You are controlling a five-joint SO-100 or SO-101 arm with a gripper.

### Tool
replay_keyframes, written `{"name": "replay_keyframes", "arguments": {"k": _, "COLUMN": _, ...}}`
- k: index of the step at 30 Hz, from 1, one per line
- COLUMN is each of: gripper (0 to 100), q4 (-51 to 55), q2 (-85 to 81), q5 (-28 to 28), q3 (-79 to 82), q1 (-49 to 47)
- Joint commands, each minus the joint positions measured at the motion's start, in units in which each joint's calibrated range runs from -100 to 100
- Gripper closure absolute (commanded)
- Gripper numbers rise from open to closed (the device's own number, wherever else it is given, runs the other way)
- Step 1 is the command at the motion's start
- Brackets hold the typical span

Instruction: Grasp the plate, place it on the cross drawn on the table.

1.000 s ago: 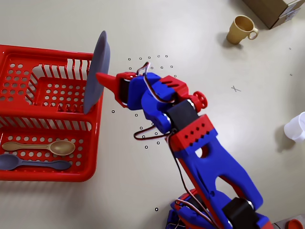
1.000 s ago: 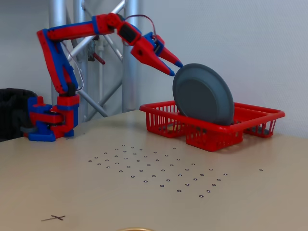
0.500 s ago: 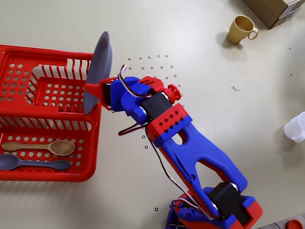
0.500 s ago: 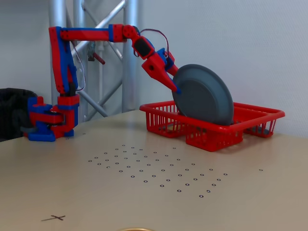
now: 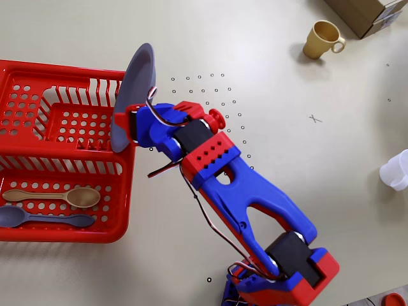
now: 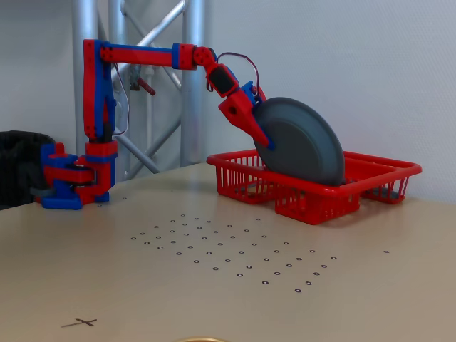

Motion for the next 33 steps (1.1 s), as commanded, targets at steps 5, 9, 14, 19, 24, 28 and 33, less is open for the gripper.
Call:
{"name": "replay_keyframes", "arguments": {"k": 5, "gripper": 93, "q4": -1.0, "q2": -1.7, "q5": -0.3, "q3": -3.3, "q1": -0.4}}
{"name": "replay_keyframes", "arguments": {"k": 9, "gripper": 97, "q4": -0.8, "q2": -2.5, "q5": -0.7, "q3": -2.8, "q1": -0.8}}
{"name": "replay_keyframes", "arguments": {"k": 14, "gripper": 100, "q4": -0.5, "q2": -3.8, "q5": -1.4, "q3": -2.2, "q1": -1.0}}
{"name": "replay_keyframes", "arguments": {"k": 19, "gripper": 100, "q4": -0.5, "q2": -5.4, "q5": -2.4, "q3": -1.1, "q1": -0.7}}
{"name": "replay_keyframes", "arguments": {"k": 24, "gripper": 100, "q4": -0.5, "q2": -7.2, "q5": -3.7, "q3": -1.2, "q1": 0.3}}
{"name": "replay_keyframes", "arguments": {"k": 28, "gripper": 100, "q4": -0.4, "q2": -9.5, "q5": -5.2, "q3": -1.3, "q1": 2.6}}
{"name": "replay_keyframes", "arguments": {"k": 33, "gripper": 100, "q4": -0.4, "q2": -13.3, "q5": -6.4, "q3": -1.5, "q1": 5.6}}
